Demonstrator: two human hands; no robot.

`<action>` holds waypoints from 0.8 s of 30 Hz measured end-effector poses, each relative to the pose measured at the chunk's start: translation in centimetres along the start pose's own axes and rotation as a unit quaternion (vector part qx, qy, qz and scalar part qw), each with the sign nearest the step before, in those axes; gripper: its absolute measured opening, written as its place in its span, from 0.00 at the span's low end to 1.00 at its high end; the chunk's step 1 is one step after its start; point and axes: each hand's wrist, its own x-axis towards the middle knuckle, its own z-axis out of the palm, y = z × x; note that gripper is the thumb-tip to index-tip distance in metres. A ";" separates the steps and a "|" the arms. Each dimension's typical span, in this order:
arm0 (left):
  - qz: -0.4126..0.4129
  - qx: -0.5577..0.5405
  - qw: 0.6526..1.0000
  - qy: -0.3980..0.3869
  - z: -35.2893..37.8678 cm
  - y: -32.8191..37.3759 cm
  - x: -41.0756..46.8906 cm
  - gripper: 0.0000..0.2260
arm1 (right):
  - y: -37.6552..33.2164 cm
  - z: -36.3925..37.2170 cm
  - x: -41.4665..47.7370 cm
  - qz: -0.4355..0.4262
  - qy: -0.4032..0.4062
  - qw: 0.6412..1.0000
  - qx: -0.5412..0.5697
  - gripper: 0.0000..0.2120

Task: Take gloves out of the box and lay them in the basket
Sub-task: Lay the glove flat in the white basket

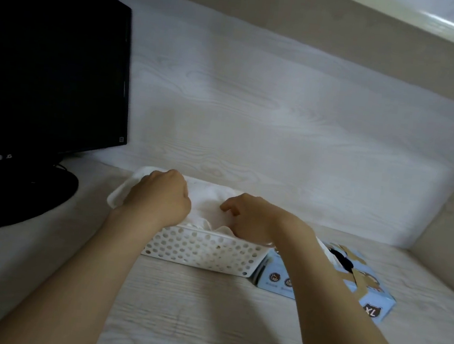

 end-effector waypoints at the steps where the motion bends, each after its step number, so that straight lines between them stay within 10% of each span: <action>1: 0.013 0.012 1.000 0.016 0.0 0.2 -0.2 0.11 | 0.0 0.1 0.0 -0.004 0.005 1.000 -0.002 0.26; 13: 0.250 0.010 0.944 0.214 3.2 6.0 -4.3 0.09 | 3.4 3.0 -3.5 -0.090 0.388 0.897 0.192 0.13; 24: 0.377 0.025 0.911 0.164 7.4 8.5 -5.9 0.14 | 10.9 5.3 -8.3 0.085 0.293 0.949 0.084 0.32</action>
